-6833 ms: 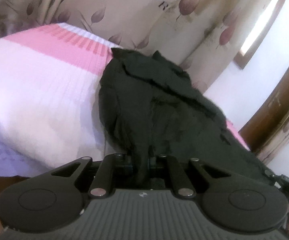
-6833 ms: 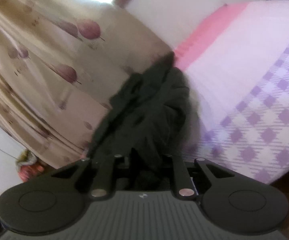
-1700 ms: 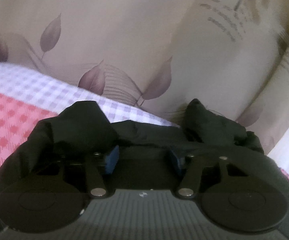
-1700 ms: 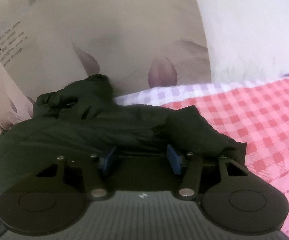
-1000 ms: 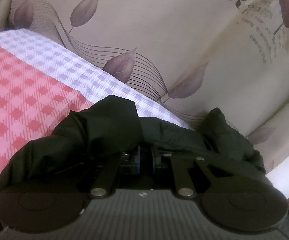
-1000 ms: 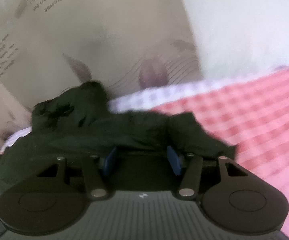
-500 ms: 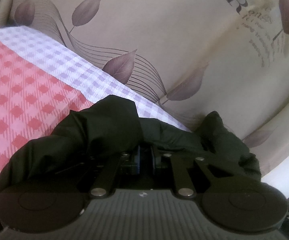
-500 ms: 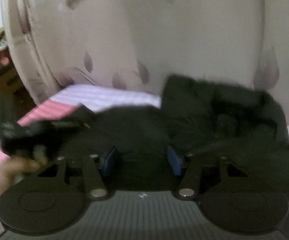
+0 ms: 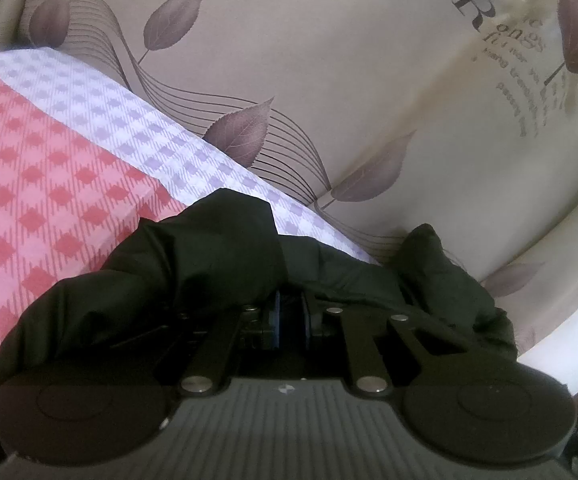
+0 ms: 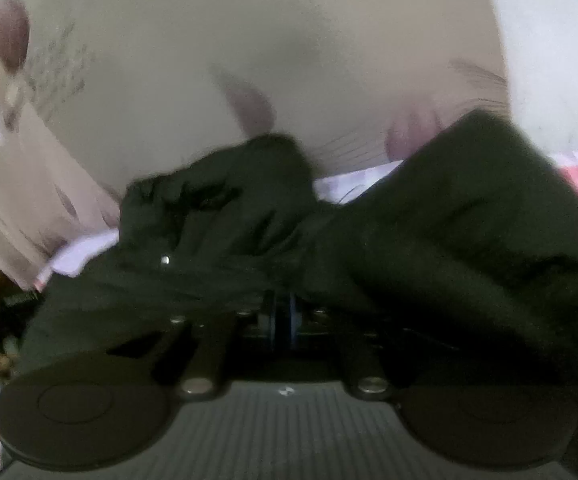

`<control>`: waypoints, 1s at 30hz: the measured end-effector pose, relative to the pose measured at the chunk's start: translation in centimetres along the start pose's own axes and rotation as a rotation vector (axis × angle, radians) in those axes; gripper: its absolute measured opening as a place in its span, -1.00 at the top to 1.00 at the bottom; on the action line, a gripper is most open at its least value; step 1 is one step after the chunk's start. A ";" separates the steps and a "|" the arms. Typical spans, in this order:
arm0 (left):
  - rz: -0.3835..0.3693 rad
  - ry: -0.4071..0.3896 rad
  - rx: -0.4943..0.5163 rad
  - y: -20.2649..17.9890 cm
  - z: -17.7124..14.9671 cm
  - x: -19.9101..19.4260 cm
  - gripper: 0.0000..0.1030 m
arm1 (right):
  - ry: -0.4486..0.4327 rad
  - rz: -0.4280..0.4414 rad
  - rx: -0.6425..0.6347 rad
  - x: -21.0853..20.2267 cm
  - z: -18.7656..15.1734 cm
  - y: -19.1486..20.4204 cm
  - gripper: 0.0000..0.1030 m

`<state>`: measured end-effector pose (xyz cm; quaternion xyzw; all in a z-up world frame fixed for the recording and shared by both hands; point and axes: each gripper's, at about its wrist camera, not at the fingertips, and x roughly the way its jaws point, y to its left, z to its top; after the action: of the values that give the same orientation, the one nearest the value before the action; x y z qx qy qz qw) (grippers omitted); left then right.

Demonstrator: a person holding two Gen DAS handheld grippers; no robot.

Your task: Fold large clothes

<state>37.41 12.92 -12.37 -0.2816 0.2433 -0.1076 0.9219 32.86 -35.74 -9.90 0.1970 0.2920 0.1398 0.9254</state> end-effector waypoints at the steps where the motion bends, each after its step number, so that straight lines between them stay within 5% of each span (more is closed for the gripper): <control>1: -0.002 0.000 -0.003 0.0 0.0 0.0 0.63 | -0.017 0.015 0.044 -0.5 0.1 -1.0 0.95; 4: -0.006 0.000 -0.008 0.1 0.0 0.0 0.63 | -0.085 0.074 0.203 -2.7 -0.1 -4.8 0.96; 11: -0.006 -0.003 -0.012 -0.1 -0.1 0.0 0.63 | -0.052 -0.049 0.189 -3.7 0.2 -7.0 1.00; 15: -0.006 -0.003 -0.015 -0.2 -0.1 0.1 0.63 | -0.066 -0.030 0.268 -3.9 -0.5 -9.2 1.00; 22: 0.000 -0.006 -0.009 -0.1 -0.2 0.1 0.63 | -0.058 -0.078 0.194 -3.5 -0.6 -8.1 1.00; 30: 0.010 -0.002 0.008 -0.4 -0.2 -0.1 0.65 | -0.071 -0.252 -0.033 -2.3 -0.7 -4.0 1.00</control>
<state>37.19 12.60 -12.22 -0.2770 0.2434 -0.1036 0.9237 31.15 -39.94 -11.10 0.1485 0.2790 0.0201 0.9485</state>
